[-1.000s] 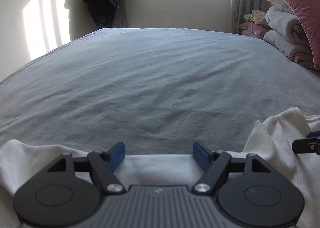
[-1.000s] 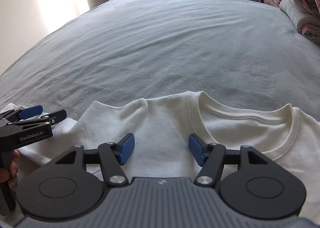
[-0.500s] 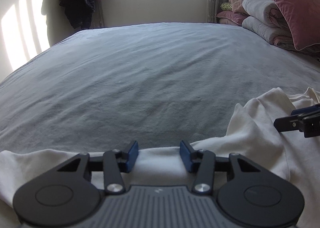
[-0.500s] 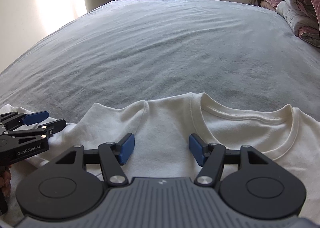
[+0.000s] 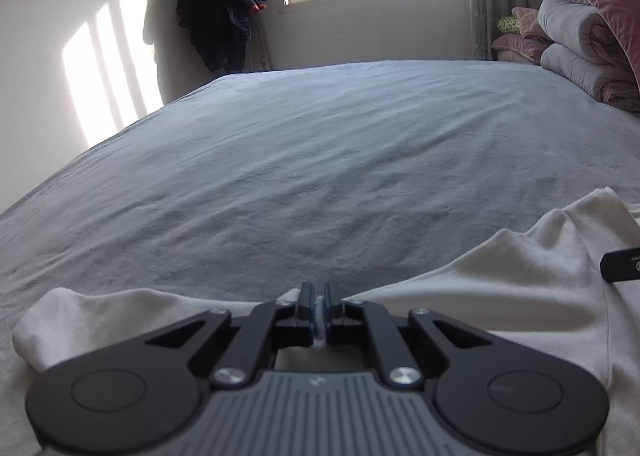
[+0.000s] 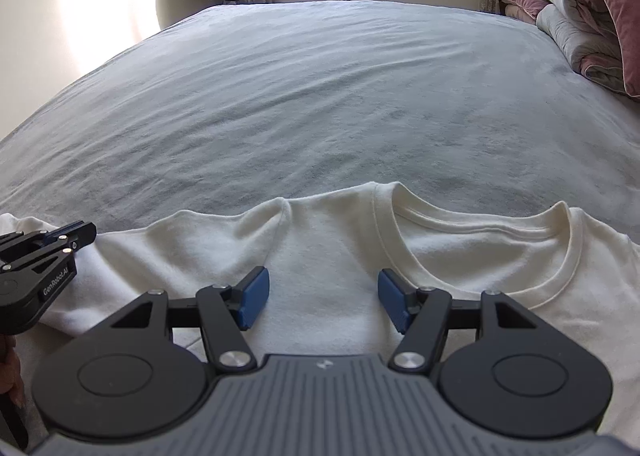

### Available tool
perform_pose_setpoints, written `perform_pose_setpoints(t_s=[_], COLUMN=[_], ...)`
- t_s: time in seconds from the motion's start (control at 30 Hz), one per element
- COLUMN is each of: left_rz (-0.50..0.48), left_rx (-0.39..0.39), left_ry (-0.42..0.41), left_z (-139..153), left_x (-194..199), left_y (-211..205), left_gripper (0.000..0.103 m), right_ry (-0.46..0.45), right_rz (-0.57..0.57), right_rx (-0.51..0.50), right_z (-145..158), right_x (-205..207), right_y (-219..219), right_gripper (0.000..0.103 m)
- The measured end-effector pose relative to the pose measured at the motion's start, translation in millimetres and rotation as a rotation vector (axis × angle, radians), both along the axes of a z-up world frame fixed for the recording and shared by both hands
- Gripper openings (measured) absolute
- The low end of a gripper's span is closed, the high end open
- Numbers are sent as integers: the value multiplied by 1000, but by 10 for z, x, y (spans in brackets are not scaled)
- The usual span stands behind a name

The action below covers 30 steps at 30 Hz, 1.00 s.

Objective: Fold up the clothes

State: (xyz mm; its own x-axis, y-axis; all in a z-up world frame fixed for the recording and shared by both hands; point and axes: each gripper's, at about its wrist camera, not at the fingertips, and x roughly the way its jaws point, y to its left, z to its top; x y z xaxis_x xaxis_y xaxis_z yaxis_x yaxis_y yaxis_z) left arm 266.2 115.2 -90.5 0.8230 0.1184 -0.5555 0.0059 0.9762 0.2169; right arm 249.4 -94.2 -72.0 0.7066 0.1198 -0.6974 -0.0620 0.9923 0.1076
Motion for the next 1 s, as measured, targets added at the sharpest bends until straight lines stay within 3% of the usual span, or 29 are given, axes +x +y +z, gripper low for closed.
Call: perform_pose_setpoints(t_s=[0.1,0.17,0.27,0.37,0.47,0.57,0.73,0.83,1.0], left_rz=[2,6,12,-8,137,132,187,157,47], left_rx=[9,-14,36,100,210,172,183,176,71], left_ry=[-5,-14,-32,34,-53,-9,4,13,52], left_z=[66,135,181,76,33,42,214,318,490], left_x=[-15,-63,-133,-75,-127,-121,-279,-440,-761], left_y=[-50,-66,-202,-294,-224,-47,16,-60,-212], left_gripper=[24,55,86,88,87,88,88,88,89], right_ry=[-6,-12,-21,-28,-33,-46,-64,-75,-86], right_rz=[-12,-21,-44,-85,-123,-153,-236,-286,-365], right_rx=[3,5,15,37,39,29,47,57,63], right_z=[91,163,274,386,496,626,743,813,879], right_x=[-79,-143,-265,-434,-636,-847,-1170,-1363,-1685], right_y=[-93,-168,-315,-521,-725,-927,-1324,-1562,-1927], right_gripper=[64,64,65,66,66,67,68,68,68])
